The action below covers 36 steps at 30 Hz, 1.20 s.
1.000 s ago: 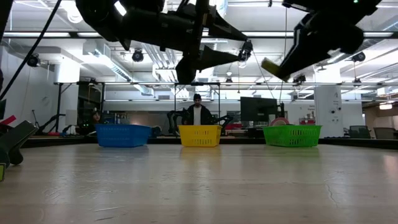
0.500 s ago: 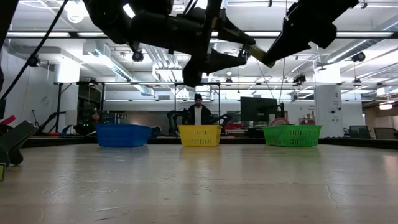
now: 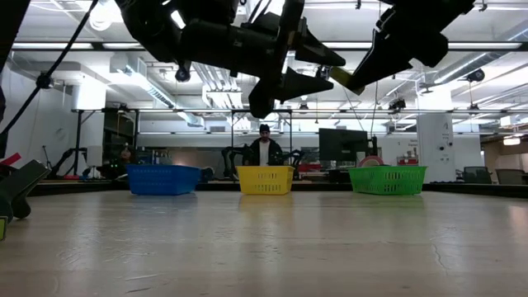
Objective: Pick and place Stapler, Stapler remover, tape
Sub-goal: Put the green staple box into the blue bin
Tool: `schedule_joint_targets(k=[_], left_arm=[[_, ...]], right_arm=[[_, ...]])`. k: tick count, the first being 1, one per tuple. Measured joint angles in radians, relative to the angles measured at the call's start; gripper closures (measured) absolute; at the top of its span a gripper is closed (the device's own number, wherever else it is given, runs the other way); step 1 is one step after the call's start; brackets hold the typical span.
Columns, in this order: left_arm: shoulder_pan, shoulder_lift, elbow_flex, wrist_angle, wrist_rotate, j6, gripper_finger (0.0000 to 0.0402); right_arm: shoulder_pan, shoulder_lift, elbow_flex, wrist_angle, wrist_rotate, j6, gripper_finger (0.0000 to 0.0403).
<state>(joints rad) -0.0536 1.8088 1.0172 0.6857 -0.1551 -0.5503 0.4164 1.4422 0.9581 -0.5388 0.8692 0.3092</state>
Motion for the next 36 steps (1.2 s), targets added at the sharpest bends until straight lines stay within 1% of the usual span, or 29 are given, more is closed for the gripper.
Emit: schedule_joint_targets(k=[4,9,13,16,19,23,28,32,36], left_arm=[[0.002,0.000,0.000,0.002,0.000,0.004,0.0234],[0.003,0.000,0.000,-0.001,0.005,0.011,0.0292],[0.004,0.000,0.000,-0.004,0.003,0.027,0.0334],[0.005,0.000,-0.001,-0.008,0.005,0.053,0.0353],[0.006,0.000,-0.003,-0.009,0.004,0.068,0.0356],[0.012,0.000,-0.005,-0.016,0.004,0.070,0.0344],[0.036,-0.012,-0.008,-0.112,-0.023,0.085,0.0342],[0.052,-0.045,-0.008,-0.264,-0.137,0.092,0.0347],[0.068,-0.097,-0.008,-0.485,-0.308,0.085,0.0346]], right_arm=[[0.000,0.000,0.000,0.003,-0.003,0.000,0.0289],[0.000,0.000,0.000,0.013,-0.003,-0.003,0.0290],[0.001,0.000,-0.002,0.021,-0.003,-0.027,0.0279],[0.003,0.000,-0.002,0.037,-0.006,-0.016,0.0266],[0.010,0.000,-0.002,0.040,-0.007,-0.008,0.0249],[0.025,0.000,-0.001,0.024,-0.007,0.005,0.0222],[0.053,-0.009,-0.001,-0.053,-0.017,0.082,0.0194],[0.080,-0.009,-0.004,-0.084,-0.011,0.109,0.0187],[0.086,-0.009,-0.020,-0.086,-0.006,0.117,0.0190]])
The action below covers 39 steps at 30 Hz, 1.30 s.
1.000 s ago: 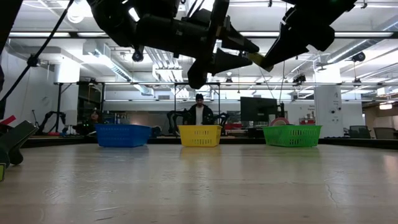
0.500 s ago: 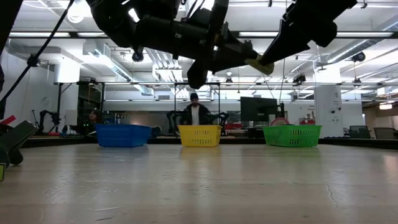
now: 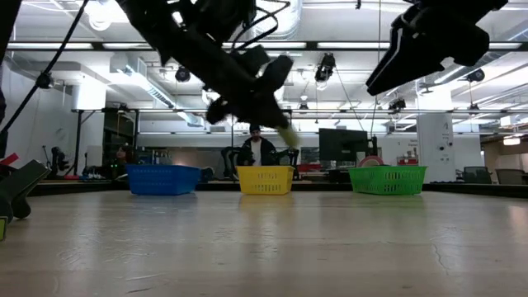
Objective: Pick and place Stapler, Stapler remover, tape
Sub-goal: Put the green staple box into the blue bin
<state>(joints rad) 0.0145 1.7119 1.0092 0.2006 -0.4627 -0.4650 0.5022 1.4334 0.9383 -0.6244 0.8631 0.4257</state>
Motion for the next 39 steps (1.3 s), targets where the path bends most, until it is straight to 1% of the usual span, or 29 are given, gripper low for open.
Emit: schedule_joint_targets(k=[4,8,11,13,17,19,23,27,30,35,37,39], left_arm=[[0.022,-0.090,0.000,-0.232,-0.150,-0.038,0.0346],[0.049,-0.192,0.000,-0.458,-0.281,-0.117,0.0346],[0.078,-0.257,0.000,-0.609,-0.351,-0.176,0.0346],[0.105,-0.284,0.000,-0.688,-0.374,-0.215,0.0346],[0.185,-0.314,0.000,-0.791,-0.347,-0.251,0.0346],[0.234,-0.319,0.000,-0.823,-0.301,-0.260,0.0346],[0.313,-0.315,0.000,-0.823,-0.201,-0.239,0.0346],[0.372,-0.296,0.000,-0.831,-0.130,-0.225,0.0346],[0.393,-0.281,0.000,-0.842,-0.134,-0.194,0.0346],[0.402,-0.245,0.000,-0.845,-0.123,-0.195,0.0344],[0.406,-0.226,0.000,-0.850,-0.101,-0.188,0.0337],[0.406,-0.207,0.000,-0.858,-0.087,-0.189,0.0321]], right_arm=[[-0.001,0.002,-0.022,0.000,0.008,0.012,0.0193],[-0.005,0.002,-0.049,0.007,0.059,0.013,0.0191],[-0.005,0.002,-0.070,0.010,0.098,0.013,0.0191],[-0.006,0.002,-0.082,0.018,0.122,0.013,0.0193],[-0.008,0.002,-0.099,0.029,0.142,0.014,0.0197],[-0.011,0.002,-0.103,0.031,0.149,0.017,0.0198],[-0.012,0.002,-0.109,0.032,0.159,0.035,0.0197],[-0.011,0.002,-0.110,0.033,0.159,0.036,0.0200],[-0.011,0.002,-0.110,0.033,0.160,0.040,0.0199],[-0.011,0.002,-0.110,0.035,0.159,0.043,0.0200],[-0.011,0.002,-0.110,0.037,0.159,0.046,0.0200],[-0.011,0.002,-0.110,0.038,0.159,0.046,0.0200]])
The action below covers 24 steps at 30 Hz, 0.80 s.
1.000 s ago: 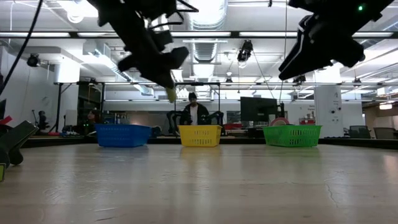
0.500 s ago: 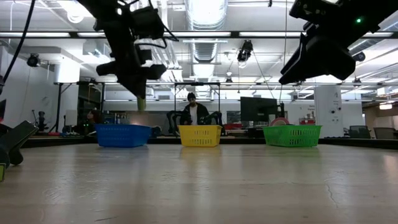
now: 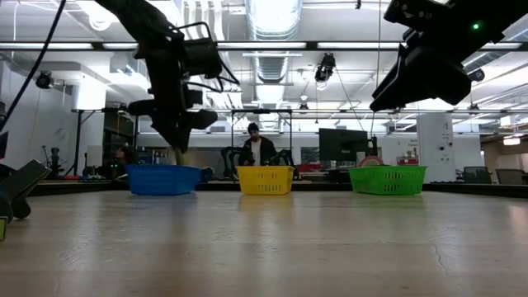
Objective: Pick and place Stapler, Stapler remover, tape
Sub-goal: Put the green staple box into the blue bin
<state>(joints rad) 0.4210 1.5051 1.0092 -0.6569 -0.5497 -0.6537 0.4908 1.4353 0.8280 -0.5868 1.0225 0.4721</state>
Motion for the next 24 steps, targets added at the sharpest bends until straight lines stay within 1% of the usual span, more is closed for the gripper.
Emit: schedule_joint_targets(k=[3,6,10,12,14,16,18,21,24], left_arm=[[0.000,0.018,0.000,-0.010,0.002,0.002,0.0287],[0.000,0.022,0.000,-0.011,0.003,0.036,0.0251],[-0.007,-0.004,0.000,-0.021,0.026,0.076,0.0218],[-0.015,-0.026,0.000,-0.029,0.062,0.077,0.0209],[-0.035,-0.053,0.000,-0.048,0.133,0.076,0.0206],[-0.077,-0.074,0.000,-0.043,0.199,0.076,0.0205],[-0.140,-0.091,0.000,-0.040,0.235,0.084,0.0205],[-0.254,-0.100,0.000,-0.011,0.235,0.131,0.0204],[-0.368,-0.091,0.000,0.042,0.234,0.131,0.0204]], right_arm=[[0.000,0.000,0.000,0.001,-0.001,0.000,0.0202],[0.000,0.000,-0.002,0.002,-0.001,0.000,0.0202],[0.000,0.000,-0.002,0.001,-0.001,0.000,0.0204],[0.000,0.000,-0.002,0.001,-0.001,0.000,0.0205],[0.000,0.000,-0.004,0.000,-0.002,0.000,0.0204],[0.000,0.000,-0.007,0.002,-0.002,0.000,0.0204],[0.000,0.000,-0.011,0.000,-0.001,0.000,0.0205],[-0.001,0.000,-0.016,-0.001,-0.001,0.000,0.0209],[-0.001,0.000,-0.017,0.001,-0.001,0.000,0.0209]])
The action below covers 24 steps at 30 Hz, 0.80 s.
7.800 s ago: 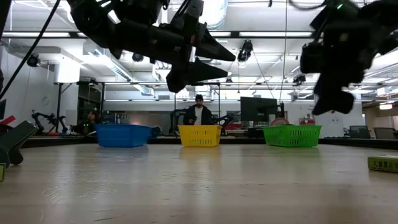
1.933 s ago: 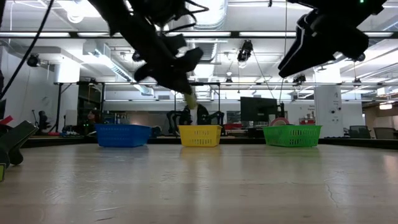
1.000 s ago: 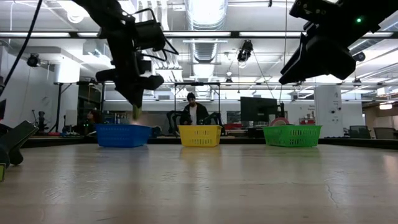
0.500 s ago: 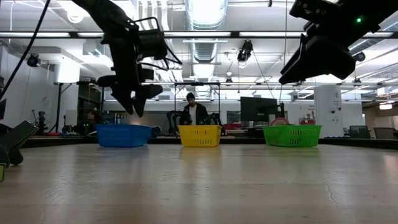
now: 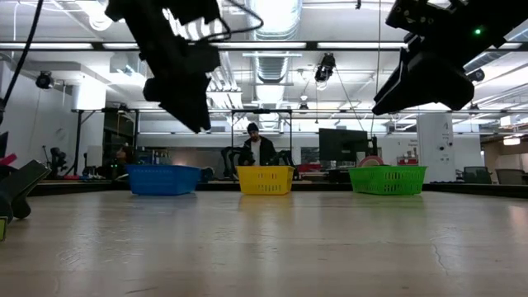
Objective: Pick and place Stapler, Stapler remover, tape
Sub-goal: Put the green staple box into the blue bin
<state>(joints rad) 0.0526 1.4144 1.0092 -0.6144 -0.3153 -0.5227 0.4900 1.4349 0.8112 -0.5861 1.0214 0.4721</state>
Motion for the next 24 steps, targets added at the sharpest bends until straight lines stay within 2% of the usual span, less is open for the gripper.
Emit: schedule_joint_targets(k=[11,17,24], left_arm=[[-0.302,0.006,-0.003,0.041,0.022,0.062,0.0204],[-0.437,0.006,-0.034,0.105,0.034,-0.020,0.0204],[-0.592,0.006,-0.109,0.297,0.066,-0.123,0.0204]], right_arm=[[0.000,0.000,0.000,0.001,0.000,0.026,0.0211],[-0.002,0.000,0.000,0.001,0.023,0.026,0.0211],[-0.022,0.000,0.000,-0.001,0.027,0.021,0.0211]])
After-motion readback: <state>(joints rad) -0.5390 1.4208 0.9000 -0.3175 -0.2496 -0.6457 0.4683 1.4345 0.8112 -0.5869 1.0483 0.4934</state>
